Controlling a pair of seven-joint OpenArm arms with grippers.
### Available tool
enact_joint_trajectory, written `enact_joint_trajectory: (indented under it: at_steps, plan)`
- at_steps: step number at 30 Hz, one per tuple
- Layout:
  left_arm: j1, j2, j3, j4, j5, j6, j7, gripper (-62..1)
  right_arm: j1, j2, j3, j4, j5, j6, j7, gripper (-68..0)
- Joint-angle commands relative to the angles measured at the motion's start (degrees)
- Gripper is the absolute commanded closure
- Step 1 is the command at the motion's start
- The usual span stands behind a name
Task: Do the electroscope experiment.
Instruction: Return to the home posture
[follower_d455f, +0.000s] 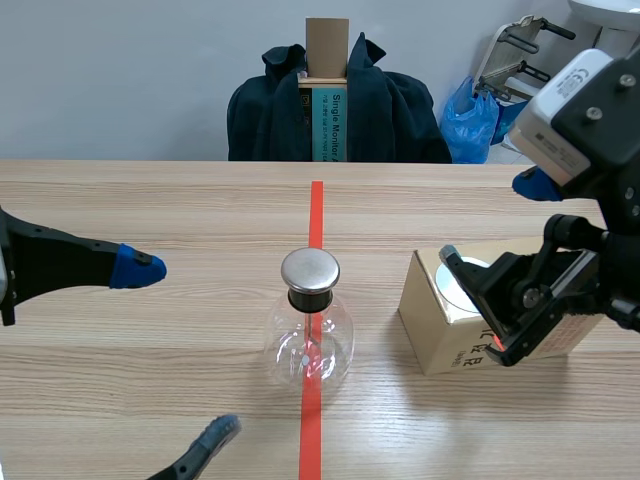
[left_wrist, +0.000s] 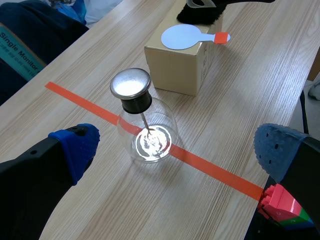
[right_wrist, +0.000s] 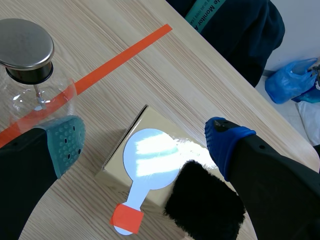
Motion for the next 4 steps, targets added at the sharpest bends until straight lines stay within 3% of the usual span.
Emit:
enact_joint_trajectory:
  at_steps: [1,4]
  plan:
    - [-0.2,0.4,0.3,0.3,-0.4,0.3,-0.7,-62.3,0.7,0.6,0.2,0.1,-0.2,-0.2,0.7,-48.7]
    - [-0.2,0.4,0.3,0.3,-0.4,0.3,-0.7,-62.3,0.7,0.6,0.2,0.1,-0.2,-0.2,0.7,-48.8]
